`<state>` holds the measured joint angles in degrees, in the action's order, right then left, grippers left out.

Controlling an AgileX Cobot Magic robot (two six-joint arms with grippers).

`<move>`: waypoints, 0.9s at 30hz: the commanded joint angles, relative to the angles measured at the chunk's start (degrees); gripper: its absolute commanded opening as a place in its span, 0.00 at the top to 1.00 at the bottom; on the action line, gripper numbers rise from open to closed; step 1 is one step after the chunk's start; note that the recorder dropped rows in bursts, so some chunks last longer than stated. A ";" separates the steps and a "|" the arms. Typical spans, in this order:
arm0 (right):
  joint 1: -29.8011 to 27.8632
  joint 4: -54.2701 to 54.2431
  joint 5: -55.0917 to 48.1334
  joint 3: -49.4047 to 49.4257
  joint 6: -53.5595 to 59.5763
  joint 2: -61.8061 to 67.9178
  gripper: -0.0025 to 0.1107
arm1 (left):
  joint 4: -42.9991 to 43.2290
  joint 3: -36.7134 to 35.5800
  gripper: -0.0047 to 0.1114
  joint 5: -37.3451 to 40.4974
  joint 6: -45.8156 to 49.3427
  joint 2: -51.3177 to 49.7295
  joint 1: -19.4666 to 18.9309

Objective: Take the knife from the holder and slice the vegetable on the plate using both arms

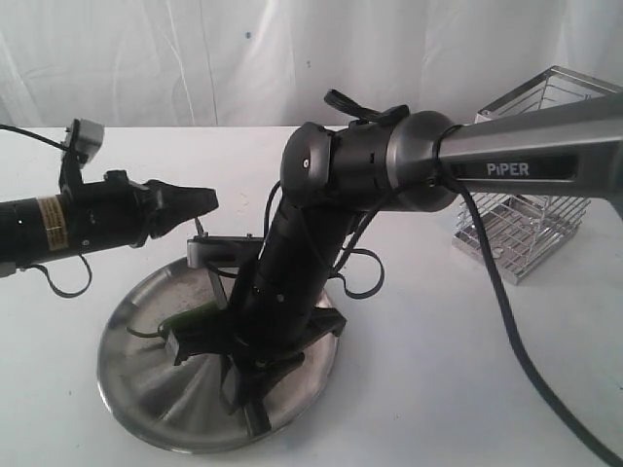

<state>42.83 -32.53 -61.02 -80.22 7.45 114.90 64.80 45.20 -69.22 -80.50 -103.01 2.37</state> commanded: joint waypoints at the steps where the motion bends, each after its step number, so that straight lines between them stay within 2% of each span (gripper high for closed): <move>1: 0.11 0.21 1.53 -0.28 -0.71 -0.36 0.98 | 2.50 0.05 0.96 -0.74 2.11 0.53 3.88; 6: 0.11 1.39 1.35 -0.28 -0.72 -0.36 0.98 | 4.50 0.05 0.96 4.41 2.36 0.53 5.65; 11: 0.11 3.23 3.04 -0.28 -2.85 -0.36 0.98 | 4.73 0.05 0.96 8.97 2.36 0.53 5.65; 19: 0.11 8.42 7.14 -0.28 -8.16 -0.48 0.98 | 7.27 0.05 0.96 23.95 2.60 0.53 5.65; 23: 0.11 8.42 8.47 -0.28 -9.22 -0.48 0.98 | 5.82 0.05 0.96 23.84 2.60 0.53 5.65; 27: 0.11 8.30 8.01 -0.28 -10.31 -0.48 0.98 | 4.39 0.05 0.96 20.57 3.06 0.53 5.65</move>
<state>42.86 -23.70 -52.92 -80.30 -2.11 115.15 69.99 45.38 -46.32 -78.23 -102.73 7.77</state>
